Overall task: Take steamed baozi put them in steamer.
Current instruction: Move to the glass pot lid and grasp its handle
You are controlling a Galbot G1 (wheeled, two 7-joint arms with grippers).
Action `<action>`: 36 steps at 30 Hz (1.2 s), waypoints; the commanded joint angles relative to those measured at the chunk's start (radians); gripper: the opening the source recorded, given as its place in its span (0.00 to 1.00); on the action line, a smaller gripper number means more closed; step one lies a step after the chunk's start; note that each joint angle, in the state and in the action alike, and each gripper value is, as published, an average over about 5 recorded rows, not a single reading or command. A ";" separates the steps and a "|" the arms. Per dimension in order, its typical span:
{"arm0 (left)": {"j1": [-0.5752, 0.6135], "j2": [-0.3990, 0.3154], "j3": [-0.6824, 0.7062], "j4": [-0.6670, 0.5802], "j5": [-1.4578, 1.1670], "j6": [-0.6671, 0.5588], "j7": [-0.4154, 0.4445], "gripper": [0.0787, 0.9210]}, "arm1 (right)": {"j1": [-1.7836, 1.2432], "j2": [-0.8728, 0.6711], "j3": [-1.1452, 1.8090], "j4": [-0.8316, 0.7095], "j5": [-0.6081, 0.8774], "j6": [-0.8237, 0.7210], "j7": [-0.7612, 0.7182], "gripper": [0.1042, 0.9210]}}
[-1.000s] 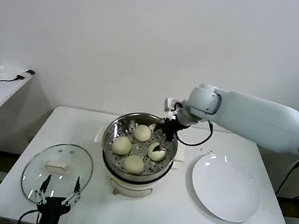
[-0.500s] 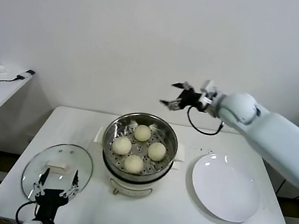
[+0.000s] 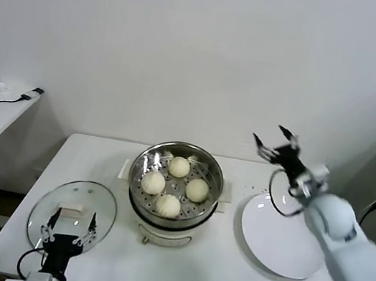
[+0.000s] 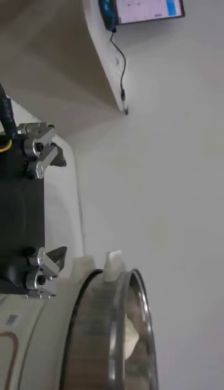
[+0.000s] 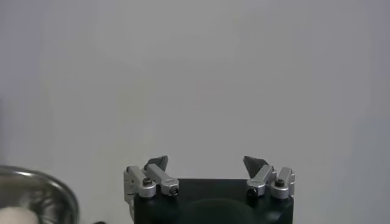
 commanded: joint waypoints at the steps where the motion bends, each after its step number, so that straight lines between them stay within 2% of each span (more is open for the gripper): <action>1: -0.016 0.043 -0.008 0.040 0.053 -0.050 -0.030 0.88 | -0.640 0.314 0.475 0.057 -0.148 0.243 0.040 0.88; 5: -0.025 0.062 -0.016 0.079 0.146 -0.102 -0.065 0.88 | -0.704 0.398 0.441 0.060 -0.195 0.284 0.024 0.88; 8: -0.034 0.078 -0.031 0.131 0.314 -0.154 -0.130 0.88 | -0.730 0.438 0.413 0.064 -0.214 0.301 0.022 0.88; 13: -0.067 0.117 -0.083 0.297 0.875 -0.244 -0.343 0.88 | -0.741 0.469 0.383 0.062 -0.239 0.311 0.027 0.88; 16: -0.073 0.155 -0.102 0.395 1.161 -0.207 -0.441 0.88 | -0.742 0.470 0.375 0.059 -0.247 0.312 0.028 0.88; 20: -0.088 0.203 -0.096 0.499 1.279 -0.170 -0.461 0.88 | -0.747 0.468 0.369 0.057 -0.250 0.310 0.026 0.88; 26: -0.131 0.210 -0.083 0.579 1.289 -0.151 -0.457 0.88 | -0.758 0.473 0.365 0.054 -0.254 0.313 0.026 0.88; 36: -0.227 0.222 -0.078 0.625 1.259 -0.107 -0.358 0.88 | -0.776 0.469 0.370 0.036 -0.258 0.330 0.026 0.88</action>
